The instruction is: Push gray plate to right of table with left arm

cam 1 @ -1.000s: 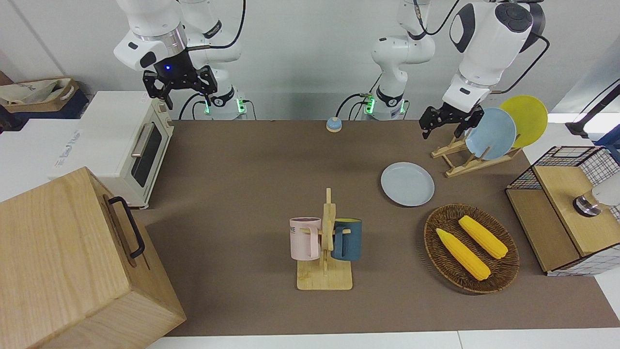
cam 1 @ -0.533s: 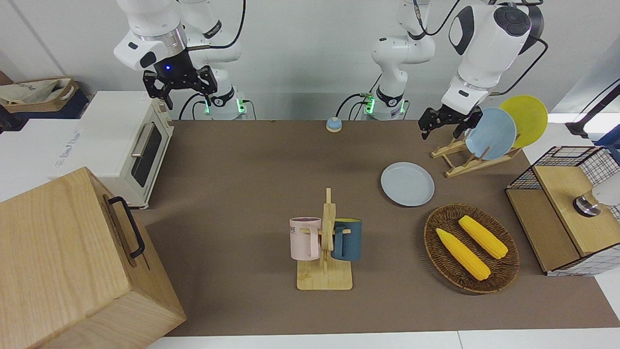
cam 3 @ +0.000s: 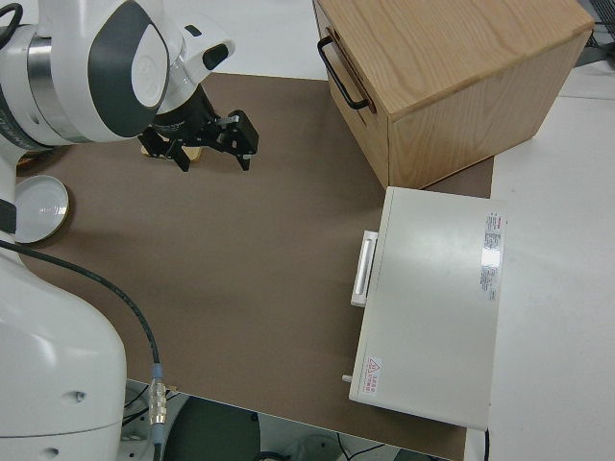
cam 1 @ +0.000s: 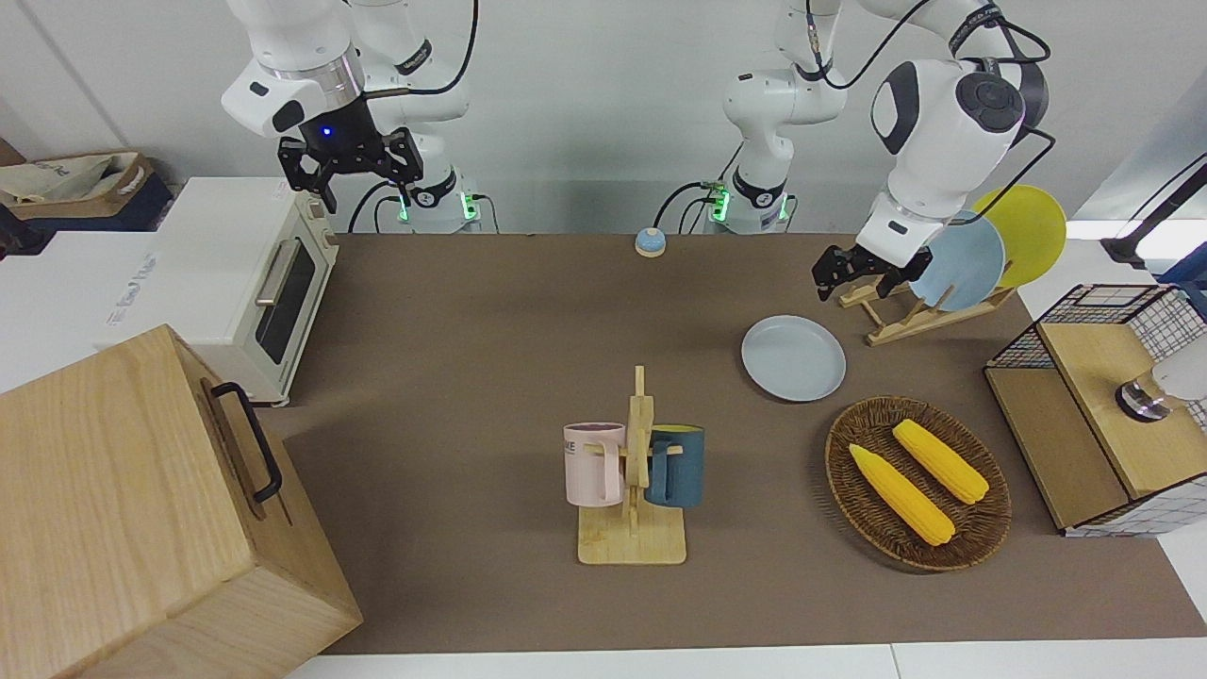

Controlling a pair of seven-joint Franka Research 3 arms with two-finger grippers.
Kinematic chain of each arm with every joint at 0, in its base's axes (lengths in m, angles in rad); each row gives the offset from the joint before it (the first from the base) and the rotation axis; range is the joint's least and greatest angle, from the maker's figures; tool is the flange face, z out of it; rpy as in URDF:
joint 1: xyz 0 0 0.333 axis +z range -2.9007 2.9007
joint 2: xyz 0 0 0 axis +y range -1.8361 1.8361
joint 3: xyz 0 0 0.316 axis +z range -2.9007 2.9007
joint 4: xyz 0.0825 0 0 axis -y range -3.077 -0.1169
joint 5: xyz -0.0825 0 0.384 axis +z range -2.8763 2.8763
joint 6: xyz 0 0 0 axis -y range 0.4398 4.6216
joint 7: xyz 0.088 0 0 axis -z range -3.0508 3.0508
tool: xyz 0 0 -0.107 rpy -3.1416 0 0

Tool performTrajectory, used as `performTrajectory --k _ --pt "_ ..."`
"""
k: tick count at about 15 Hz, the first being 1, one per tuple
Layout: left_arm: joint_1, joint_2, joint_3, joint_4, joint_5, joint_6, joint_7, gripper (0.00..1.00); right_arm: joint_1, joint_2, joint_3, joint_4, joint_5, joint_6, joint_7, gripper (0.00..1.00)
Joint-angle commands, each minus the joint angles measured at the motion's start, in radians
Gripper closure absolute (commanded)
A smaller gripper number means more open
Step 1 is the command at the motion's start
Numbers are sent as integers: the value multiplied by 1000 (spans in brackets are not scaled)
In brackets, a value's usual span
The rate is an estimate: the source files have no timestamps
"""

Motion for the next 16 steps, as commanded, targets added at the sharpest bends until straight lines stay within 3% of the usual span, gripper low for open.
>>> performTrajectory --k 1,8,12,16 --pt "5 -4 -1 -77 -1 117 15 7 -20 -3 15 8 10 -15 2 17" --pt "36 27 1 -123 2 198 108 7 -20 -3 13 8 10 -15 1 17" --pt "91 36 2 -137 2 218 280 9 -20 -3 15 8 10 -15 1 17" --pt "90 18 2 -224 34 288 296 9 -20 -3 13 8 10 -15 1 17"
